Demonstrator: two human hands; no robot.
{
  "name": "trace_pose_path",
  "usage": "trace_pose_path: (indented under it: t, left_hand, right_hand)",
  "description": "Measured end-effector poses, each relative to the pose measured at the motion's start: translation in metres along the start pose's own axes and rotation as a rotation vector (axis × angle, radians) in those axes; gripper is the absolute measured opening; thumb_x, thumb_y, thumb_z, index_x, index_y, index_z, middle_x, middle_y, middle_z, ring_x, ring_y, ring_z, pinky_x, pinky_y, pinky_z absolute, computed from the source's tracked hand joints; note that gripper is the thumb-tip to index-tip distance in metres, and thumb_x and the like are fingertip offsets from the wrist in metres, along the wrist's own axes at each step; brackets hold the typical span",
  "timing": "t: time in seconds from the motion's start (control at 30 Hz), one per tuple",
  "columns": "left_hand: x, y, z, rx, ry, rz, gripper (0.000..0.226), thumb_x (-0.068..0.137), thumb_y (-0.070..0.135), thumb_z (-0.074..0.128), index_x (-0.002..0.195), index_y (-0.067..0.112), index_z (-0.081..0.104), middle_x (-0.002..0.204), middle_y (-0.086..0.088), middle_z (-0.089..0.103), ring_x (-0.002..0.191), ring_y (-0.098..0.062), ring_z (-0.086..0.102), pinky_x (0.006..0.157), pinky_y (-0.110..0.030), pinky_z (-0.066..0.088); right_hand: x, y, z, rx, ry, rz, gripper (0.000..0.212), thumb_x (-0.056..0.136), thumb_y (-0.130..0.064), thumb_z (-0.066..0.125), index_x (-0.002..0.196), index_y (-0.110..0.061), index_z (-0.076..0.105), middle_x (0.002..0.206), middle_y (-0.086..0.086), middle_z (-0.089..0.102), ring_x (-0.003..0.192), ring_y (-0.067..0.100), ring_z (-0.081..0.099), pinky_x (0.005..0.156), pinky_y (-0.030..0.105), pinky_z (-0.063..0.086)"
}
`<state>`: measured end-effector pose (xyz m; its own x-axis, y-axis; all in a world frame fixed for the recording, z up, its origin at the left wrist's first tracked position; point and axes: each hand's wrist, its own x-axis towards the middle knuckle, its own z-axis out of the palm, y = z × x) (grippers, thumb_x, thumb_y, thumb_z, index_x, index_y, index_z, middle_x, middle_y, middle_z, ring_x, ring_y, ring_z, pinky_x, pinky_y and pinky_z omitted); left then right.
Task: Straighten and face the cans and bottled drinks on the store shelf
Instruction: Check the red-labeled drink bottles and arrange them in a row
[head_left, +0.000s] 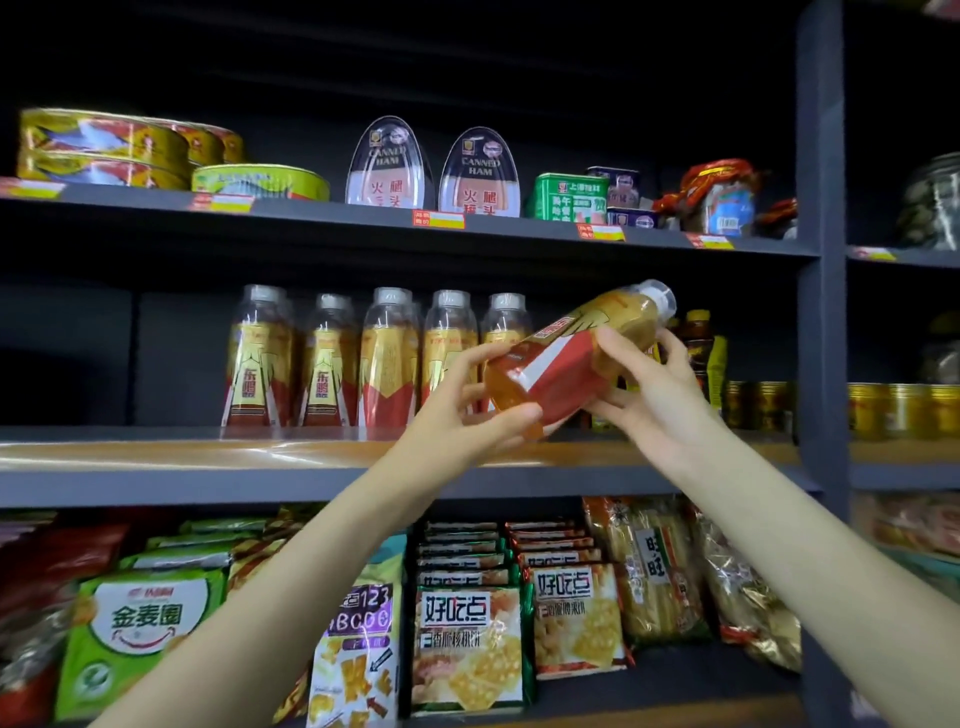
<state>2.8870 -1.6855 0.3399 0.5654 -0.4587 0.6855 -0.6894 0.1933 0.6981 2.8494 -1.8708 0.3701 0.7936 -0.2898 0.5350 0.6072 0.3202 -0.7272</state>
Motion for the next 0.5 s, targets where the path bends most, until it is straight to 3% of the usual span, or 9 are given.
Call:
trace_pose_path:
  t: [0.07,0.13,0.23,0.3,0.37,0.5]
  left_hand:
    - [0.004,0.001,0.000,-0.204,0.020,-0.109,0.062,0.071,0.030,0.074,0.126,0.031,0.045,0.122,-0.010,0.053,0.100,-0.020,0.066,0.078,-0.030,0.056]
    - [0.008,0.000,0.001,-0.203,0.085,-0.125,0.063,0.067,0.028,0.074,0.124,0.024,0.047,0.121,-0.011,0.056,0.098,-0.022,0.067,0.075,-0.030,0.057]
    - [0.011,0.000,0.002,0.230,0.179,0.075,0.061,0.065,0.030,0.078,0.119,0.026,0.049,0.113,0.011,0.057,0.104,-0.002,0.058,0.078,-0.024,0.055]
    - [0.011,0.000,0.000,0.490,0.182,0.234,0.062,0.066,0.026,0.080,0.117,0.032,0.045,0.113,0.020,0.051,0.106,0.010,0.050,0.080,-0.015,0.052]
    - [0.012,0.000,-0.003,0.659,0.159,0.353,0.066,0.067,0.026,0.080,0.121,0.035,0.043,0.120,0.017,0.047,0.113,0.005,0.046,0.085,-0.012,0.049]
    - [0.017,0.000,-0.007,0.784,0.120,0.450,0.068,0.070,0.027,0.078,0.130,0.030,0.045,0.131,0.013,0.045,0.124,-0.002,0.040,0.097,-0.024,0.042]
  right_hand:
    - [0.000,-0.002,-0.001,-0.059,-0.042,-0.063,0.084,0.078,-0.013,0.072,0.144,-0.033,0.024,0.119,0.006,0.060,0.102,0.027,0.066,0.088,0.046,0.054]
    - [0.002,-0.003,-0.003,-0.079,-0.093,-0.079,0.084,0.077,-0.013,0.071,0.143,-0.035,0.025,0.122,0.006,0.060,0.105,0.024,0.066,0.087,0.043,0.055]
    - [0.005,-0.007,-0.004,-0.041,-0.141,0.021,0.066,0.084,-0.013,0.065,0.140,-0.029,0.033,0.121,0.009,0.060,0.106,0.025,0.064,0.085,0.042,0.055]
    - [0.008,-0.006,-0.005,-0.010,-0.165,0.164,0.063,0.082,-0.019,0.067,0.136,-0.027,0.037,0.120,0.014,0.060,0.106,0.032,0.063,0.083,0.048,0.055]
    - [0.009,-0.001,-0.008,0.050,-0.162,0.278,0.065,0.072,-0.024,0.072,0.130,-0.019,0.043,0.119,0.021,0.060,0.107,0.038,0.062,0.084,0.053,0.054]
    - [0.012,0.005,-0.009,0.196,-0.125,0.301,0.060,0.066,-0.025,0.074,0.119,-0.011,0.048,0.114,0.022,0.063,0.104,0.037,0.063,0.082,0.052,0.054]
